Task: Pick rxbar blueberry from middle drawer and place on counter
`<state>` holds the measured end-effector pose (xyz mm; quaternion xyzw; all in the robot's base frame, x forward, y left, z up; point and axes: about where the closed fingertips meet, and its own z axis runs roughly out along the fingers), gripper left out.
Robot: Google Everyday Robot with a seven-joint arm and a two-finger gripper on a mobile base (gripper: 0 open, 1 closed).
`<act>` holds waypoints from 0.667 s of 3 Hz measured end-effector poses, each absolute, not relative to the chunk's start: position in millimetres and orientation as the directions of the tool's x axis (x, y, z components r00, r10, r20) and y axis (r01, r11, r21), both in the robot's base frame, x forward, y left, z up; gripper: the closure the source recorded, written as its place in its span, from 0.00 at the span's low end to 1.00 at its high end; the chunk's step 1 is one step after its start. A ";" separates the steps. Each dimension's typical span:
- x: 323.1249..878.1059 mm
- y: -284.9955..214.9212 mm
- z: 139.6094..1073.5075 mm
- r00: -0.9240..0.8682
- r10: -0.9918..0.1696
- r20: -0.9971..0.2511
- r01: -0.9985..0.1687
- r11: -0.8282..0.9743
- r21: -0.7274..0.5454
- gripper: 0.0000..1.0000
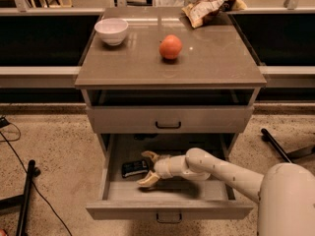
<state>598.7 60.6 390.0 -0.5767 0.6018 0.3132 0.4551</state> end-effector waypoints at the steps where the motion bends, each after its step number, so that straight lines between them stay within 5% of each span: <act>1: 606.3 73.3 385.8 0.067 -0.402 -0.913 -0.978 0.153 -0.139 0.24; 2: 612.4 83.0 378.1 0.020 -0.415 -0.910 -0.982 0.164 -0.096 0.27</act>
Offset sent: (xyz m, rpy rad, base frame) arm 0.0229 0.0285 -0.0218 -0.0268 0.1146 -0.0518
